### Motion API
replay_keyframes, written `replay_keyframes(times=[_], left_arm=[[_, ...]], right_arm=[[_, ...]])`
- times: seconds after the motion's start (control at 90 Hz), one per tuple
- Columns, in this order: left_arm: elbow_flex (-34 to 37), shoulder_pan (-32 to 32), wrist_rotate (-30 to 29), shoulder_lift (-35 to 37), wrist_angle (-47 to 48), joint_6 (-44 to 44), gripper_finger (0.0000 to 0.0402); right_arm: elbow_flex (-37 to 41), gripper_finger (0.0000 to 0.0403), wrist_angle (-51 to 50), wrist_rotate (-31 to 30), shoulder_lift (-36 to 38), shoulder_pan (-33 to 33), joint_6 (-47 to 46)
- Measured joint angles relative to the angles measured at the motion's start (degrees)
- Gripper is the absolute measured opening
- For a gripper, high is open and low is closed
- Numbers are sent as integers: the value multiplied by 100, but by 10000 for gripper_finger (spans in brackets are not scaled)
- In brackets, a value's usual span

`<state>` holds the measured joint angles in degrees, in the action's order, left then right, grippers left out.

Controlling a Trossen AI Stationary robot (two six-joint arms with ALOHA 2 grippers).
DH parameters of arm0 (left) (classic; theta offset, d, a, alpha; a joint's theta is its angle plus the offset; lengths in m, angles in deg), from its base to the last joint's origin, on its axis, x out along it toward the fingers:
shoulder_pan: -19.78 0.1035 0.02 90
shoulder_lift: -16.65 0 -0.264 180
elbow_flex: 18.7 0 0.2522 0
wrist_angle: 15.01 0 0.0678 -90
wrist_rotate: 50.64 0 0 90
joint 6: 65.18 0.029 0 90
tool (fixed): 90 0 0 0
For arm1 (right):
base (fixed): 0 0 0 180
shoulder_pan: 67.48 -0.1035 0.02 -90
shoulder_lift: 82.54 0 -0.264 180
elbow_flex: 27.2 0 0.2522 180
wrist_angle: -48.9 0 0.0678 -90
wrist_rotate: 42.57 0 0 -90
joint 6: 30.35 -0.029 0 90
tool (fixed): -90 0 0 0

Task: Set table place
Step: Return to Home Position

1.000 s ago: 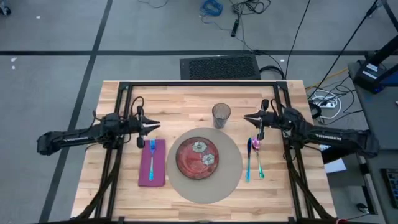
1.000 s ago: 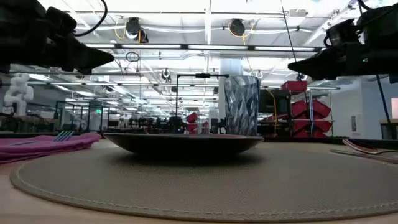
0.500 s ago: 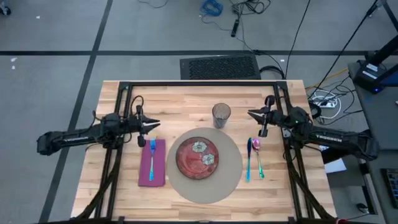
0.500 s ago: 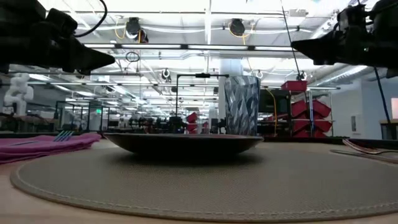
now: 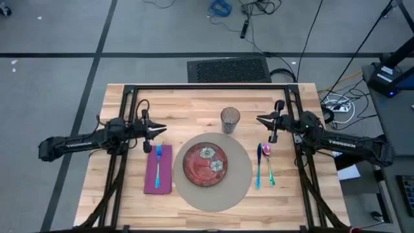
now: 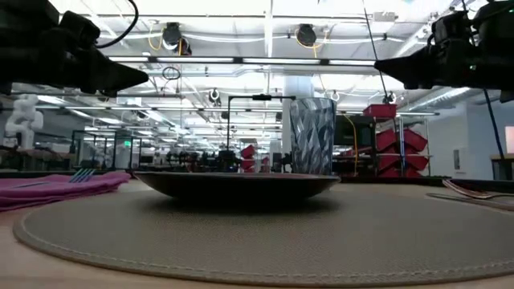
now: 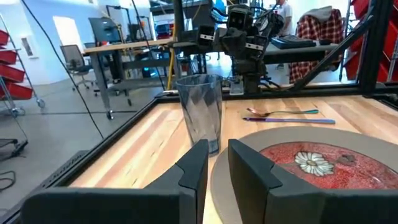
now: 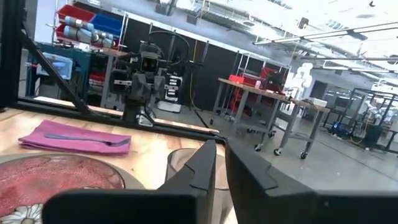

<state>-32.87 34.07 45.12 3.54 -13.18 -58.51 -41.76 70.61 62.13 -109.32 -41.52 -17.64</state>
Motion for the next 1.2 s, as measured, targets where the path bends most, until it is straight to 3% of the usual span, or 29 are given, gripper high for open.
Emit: replay_keyframes(times=[1.2], left_arm=[[2, -2, 0, 0, 0, -9, 50]], right_arm=[[0, 25, -64, -2, 0, 0, 0]])
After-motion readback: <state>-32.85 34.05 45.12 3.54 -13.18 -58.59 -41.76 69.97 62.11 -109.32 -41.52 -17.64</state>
